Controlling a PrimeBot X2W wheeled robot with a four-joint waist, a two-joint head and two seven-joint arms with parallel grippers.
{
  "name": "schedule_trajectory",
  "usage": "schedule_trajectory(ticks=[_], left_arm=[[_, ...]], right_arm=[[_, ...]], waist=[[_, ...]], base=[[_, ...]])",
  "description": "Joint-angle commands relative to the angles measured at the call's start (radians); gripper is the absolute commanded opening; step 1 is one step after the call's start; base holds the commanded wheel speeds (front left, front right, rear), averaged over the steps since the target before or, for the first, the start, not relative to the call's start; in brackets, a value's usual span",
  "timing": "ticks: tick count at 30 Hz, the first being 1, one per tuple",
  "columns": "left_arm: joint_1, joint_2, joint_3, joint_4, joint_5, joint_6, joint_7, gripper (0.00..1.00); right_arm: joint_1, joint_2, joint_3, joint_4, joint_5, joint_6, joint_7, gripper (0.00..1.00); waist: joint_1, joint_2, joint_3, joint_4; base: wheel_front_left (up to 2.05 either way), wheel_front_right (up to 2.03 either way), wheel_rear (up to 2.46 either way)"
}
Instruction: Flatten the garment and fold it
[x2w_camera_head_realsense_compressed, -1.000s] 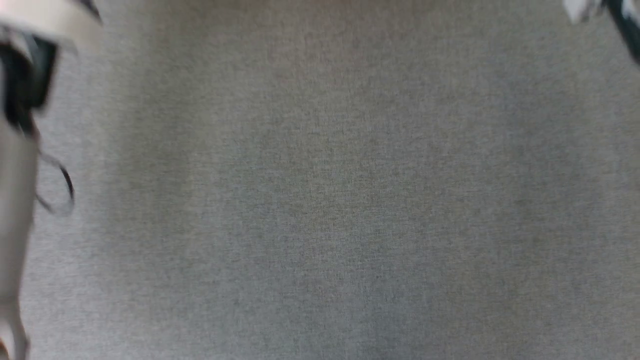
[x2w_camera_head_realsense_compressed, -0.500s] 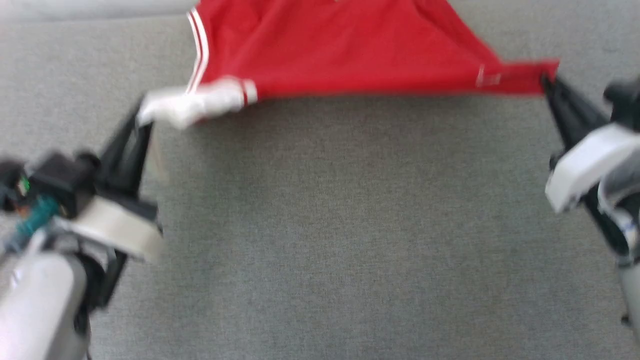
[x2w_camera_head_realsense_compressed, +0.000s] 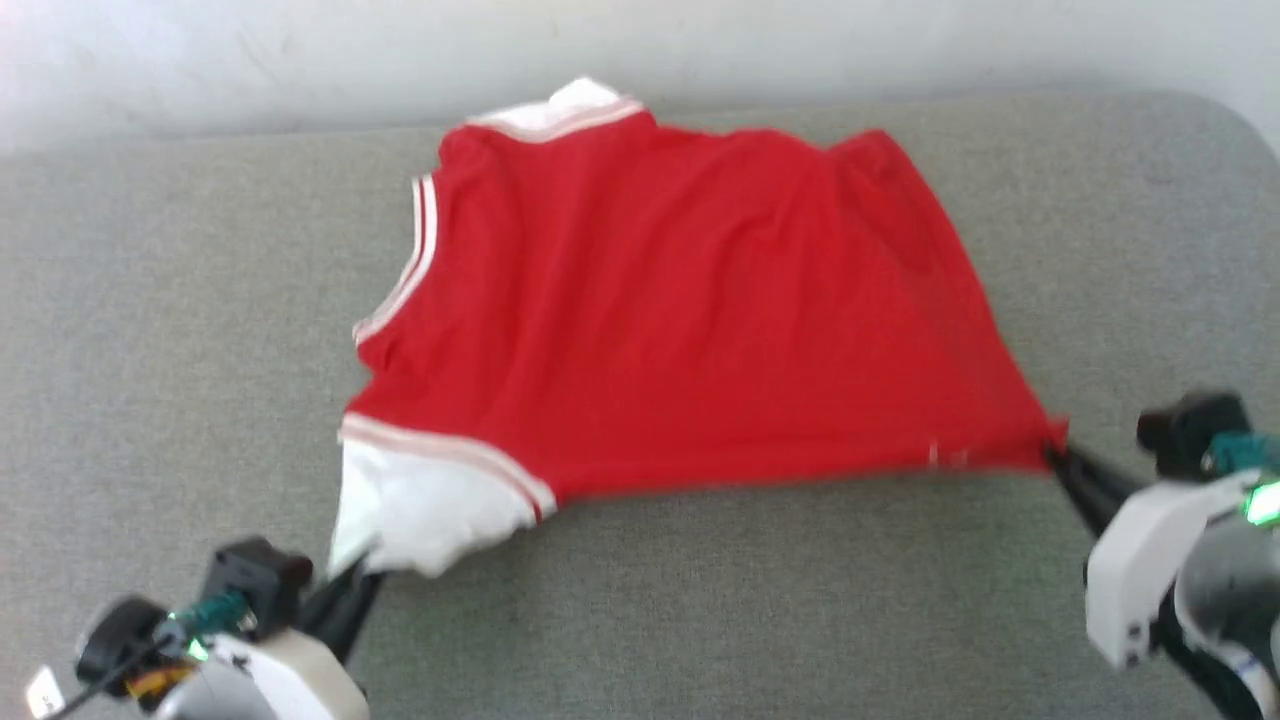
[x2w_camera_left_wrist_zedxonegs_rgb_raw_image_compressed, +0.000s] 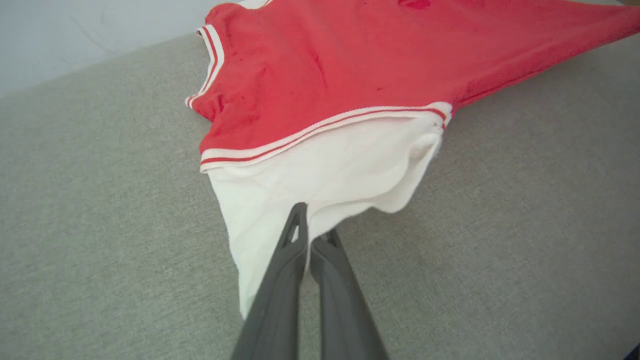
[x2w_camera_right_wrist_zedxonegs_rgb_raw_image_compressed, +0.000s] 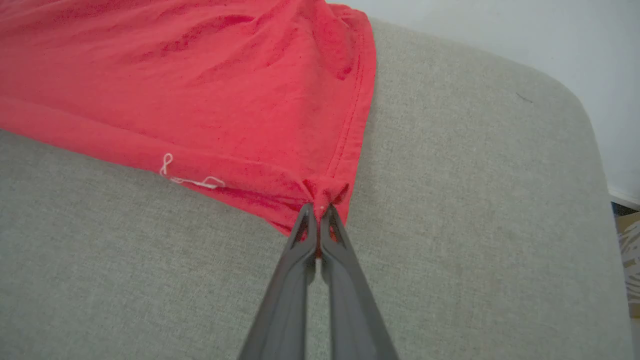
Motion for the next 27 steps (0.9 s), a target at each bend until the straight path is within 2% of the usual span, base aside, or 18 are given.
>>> schedule_trajectory(ticks=[1,8,14,18,24,27], left_arm=[[0.037,0.014,-0.011,-0.012,-0.027,0.002,0.034,0.0],[0.16,0.026,-0.047,-0.048,-0.14,0.012,0.169,0.0],[0.238,0.031,-0.07,-0.073,-0.214,0.032,0.255,0.0],[0.282,0.038,-0.077,-0.102,-0.255,0.049,0.301,0.0],[0.343,0.059,-0.094,-0.161,-0.327,0.048,0.368,0.0],[0.347,0.071,-0.073,-0.191,-0.314,0.063,0.35,0.0]], right_arm=[[0.04,-0.022,0.009,-0.01,0.03,-0.001,0.032,0.0],[0.157,-0.111,0.065,-0.044,0.14,-0.001,0.159,0.0],[0.236,-0.14,0.049,-0.061,0.206,-0.001,0.241,0.0],[0.306,-0.141,0.024,-0.081,0.248,-0.001,0.32,0.0],[0.423,-0.115,-0.027,-0.122,0.317,-0.001,0.481,0.0],[0.449,-0.095,-0.059,-0.172,0.311,-0.001,0.504,0.0]], waist=[[0.0002,0.0,-0.03,0.0],[0.0002,0.0,-0.072,-0.002],[0.0002,0.0,-0.099,0.001],[0.0002,0.0,-0.117,0.006],[0.0002,0.0,-0.142,0.013],[0.0002,0.0,-0.142,0.018]], base=[[0.0,0.0,0.0],[0.0,0.0,0.0],[0.0,0.0,0.0],[0.0,0.0,0.0],[0.0,0.0,0.0],[0.0,0.0,0.0]])
